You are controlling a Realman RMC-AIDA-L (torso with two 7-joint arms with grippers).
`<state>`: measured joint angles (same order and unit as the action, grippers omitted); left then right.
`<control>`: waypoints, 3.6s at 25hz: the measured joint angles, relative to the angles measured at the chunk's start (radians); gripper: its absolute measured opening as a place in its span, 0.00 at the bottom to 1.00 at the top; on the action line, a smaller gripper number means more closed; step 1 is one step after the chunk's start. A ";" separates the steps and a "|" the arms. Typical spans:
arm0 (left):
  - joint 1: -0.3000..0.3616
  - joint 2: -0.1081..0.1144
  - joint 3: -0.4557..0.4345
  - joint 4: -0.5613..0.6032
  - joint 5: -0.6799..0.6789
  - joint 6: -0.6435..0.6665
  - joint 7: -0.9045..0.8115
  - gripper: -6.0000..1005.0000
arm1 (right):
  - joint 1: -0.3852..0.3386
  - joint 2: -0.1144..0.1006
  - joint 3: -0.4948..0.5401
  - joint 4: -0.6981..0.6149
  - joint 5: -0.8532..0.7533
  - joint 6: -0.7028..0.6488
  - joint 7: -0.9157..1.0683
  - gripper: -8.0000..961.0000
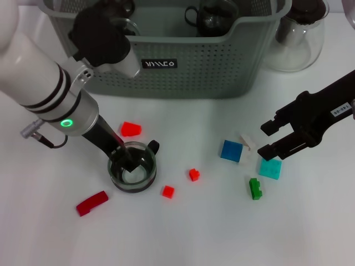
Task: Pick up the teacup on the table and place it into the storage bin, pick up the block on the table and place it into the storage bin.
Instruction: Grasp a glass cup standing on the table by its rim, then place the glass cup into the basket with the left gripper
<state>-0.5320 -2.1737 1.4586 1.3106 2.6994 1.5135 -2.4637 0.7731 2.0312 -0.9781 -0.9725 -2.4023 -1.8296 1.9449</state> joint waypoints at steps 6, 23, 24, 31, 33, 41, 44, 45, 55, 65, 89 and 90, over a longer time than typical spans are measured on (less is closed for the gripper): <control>-0.015 0.000 0.006 -0.039 0.009 -0.017 -0.045 0.67 | 0.000 0.000 0.005 0.000 0.000 0.003 -0.002 0.71; 0.007 -0.003 0.032 0.002 0.041 -0.045 -0.070 0.05 | -0.004 -0.002 0.005 0.000 0.000 0.012 -0.003 0.71; 0.011 -0.003 0.029 0.018 0.042 -0.039 -0.072 0.04 | -0.004 -0.002 0.005 0.000 0.000 0.013 -0.003 0.71; 0.056 -0.004 -0.050 0.209 0.020 0.065 -0.073 0.05 | -0.006 -0.005 0.005 0.000 0.000 0.014 -0.006 0.71; 0.066 -0.005 -0.068 0.245 0.017 0.088 -0.073 0.05 | -0.007 -0.005 0.005 0.000 0.000 0.014 -0.010 0.71; 0.067 0.005 -0.308 0.427 -0.372 0.318 -0.039 0.05 | -0.008 -0.015 0.006 0.000 0.003 0.006 -0.007 0.71; 0.011 0.011 -0.462 0.458 -0.599 0.349 -0.032 0.05 | -0.008 -0.021 0.007 0.000 0.002 0.001 -0.005 0.71; -0.017 0.014 -0.504 0.465 -0.644 0.347 -0.031 0.05 | -0.008 -0.022 0.007 0.000 0.002 -0.005 -0.004 0.71; -0.331 0.115 -0.551 0.217 -0.342 0.057 -0.030 0.05 | -0.006 -0.037 0.053 0.000 0.000 -0.046 0.051 0.71; -0.520 0.223 -0.541 -0.401 -0.220 -0.274 0.068 0.05 | -0.009 -0.049 0.059 0.011 0.000 -0.058 0.098 0.71; -0.521 0.138 -0.394 -0.628 -0.137 -0.595 0.134 0.06 | 0.016 -0.049 0.039 0.112 -0.026 0.001 0.088 0.71; -0.521 0.135 -0.394 -0.628 -0.130 -0.597 0.134 0.06 | 0.016 -0.049 0.039 0.112 -0.026 0.002 0.088 0.71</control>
<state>-1.0530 -2.0386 1.0645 0.6825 2.5693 0.9166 -2.3301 0.7890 1.9818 -0.9388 -0.8605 -2.4283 -1.8278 2.0326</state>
